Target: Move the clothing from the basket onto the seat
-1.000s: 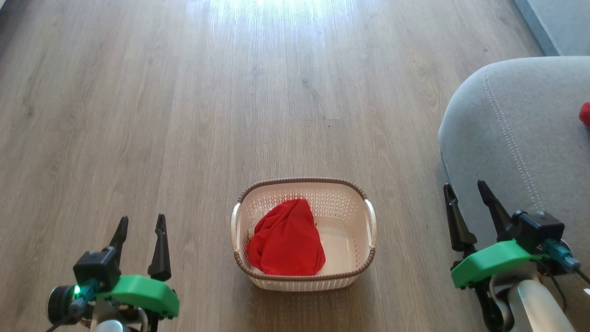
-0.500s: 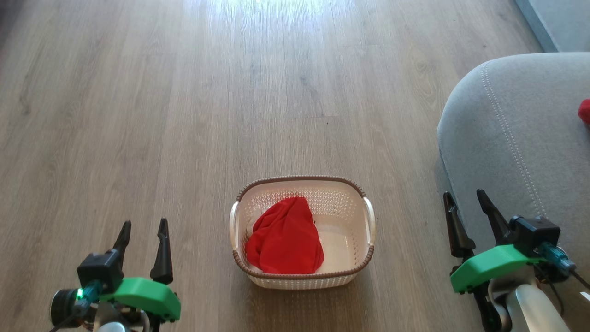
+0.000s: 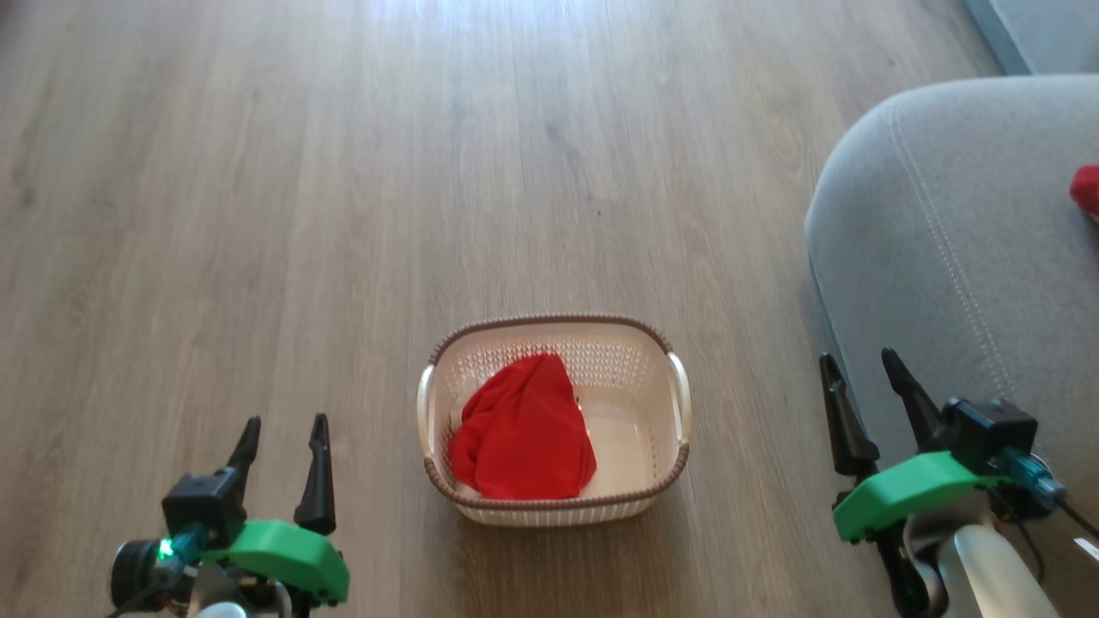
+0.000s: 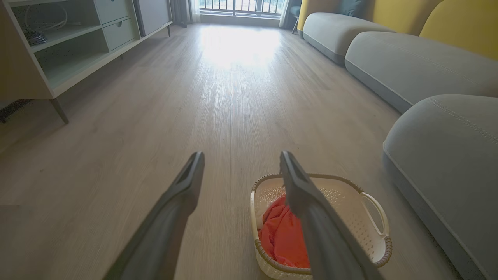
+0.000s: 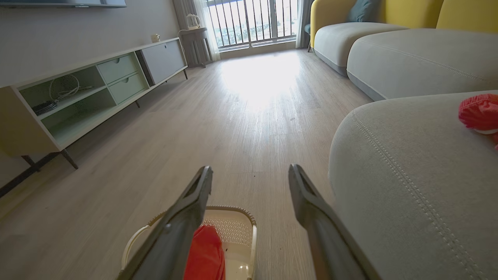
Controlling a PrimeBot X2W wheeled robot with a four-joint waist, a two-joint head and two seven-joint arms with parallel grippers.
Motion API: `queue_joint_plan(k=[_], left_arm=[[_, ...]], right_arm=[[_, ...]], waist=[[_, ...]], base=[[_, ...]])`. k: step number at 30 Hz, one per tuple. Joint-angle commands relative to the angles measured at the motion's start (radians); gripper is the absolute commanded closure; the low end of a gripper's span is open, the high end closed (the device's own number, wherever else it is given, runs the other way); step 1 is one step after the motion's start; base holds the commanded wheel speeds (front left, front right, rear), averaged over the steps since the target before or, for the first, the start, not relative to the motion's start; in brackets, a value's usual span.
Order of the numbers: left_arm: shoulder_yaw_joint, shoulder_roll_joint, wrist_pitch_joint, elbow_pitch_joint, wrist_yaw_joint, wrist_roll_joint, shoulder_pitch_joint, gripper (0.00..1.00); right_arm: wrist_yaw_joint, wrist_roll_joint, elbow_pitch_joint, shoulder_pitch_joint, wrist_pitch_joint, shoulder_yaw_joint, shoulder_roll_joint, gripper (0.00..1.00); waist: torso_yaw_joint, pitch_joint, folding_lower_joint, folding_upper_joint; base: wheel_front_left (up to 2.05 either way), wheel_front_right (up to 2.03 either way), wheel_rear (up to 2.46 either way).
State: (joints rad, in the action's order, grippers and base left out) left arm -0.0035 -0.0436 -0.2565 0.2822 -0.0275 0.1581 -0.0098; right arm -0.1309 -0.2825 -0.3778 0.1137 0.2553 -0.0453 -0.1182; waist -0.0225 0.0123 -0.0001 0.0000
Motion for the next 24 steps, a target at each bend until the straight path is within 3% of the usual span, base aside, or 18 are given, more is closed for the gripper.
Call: queue_joint_plan(k=[1, 11, 24], left_arm=[[0.020, -0.007, -0.005, -0.018, -0.001, 0.001, -0.035, 0.00], [-0.077, -0.007, -0.005, 0.041, 0.014, 0.022, -0.142, 0.00], [-0.195, -0.007, -0.005, 0.155, 0.023, 0.018, -0.397, 0.00]], right_arm=[[0.000, 0.002, 0.037, 0.060, 0.006, -0.031, 0.000, 0.00], [0.000, -0.004, 0.102, 0.206, 0.006, -0.048, -0.005, 0.00], [0.000, -0.022, 0.168, 0.422, 0.006, -0.080, 0.007, 0.00]], waist=[[-0.012, 0.028, 0.0001, 0.0000], [-0.056, 0.267, 0.0001, 0.0000], [-0.103, 0.589, 0.0001, 0.0000]], base=[[0.00, 0.00, 0.00], [0.00, 0.00, 0.00], [0.00, 0.00, 0.00]])
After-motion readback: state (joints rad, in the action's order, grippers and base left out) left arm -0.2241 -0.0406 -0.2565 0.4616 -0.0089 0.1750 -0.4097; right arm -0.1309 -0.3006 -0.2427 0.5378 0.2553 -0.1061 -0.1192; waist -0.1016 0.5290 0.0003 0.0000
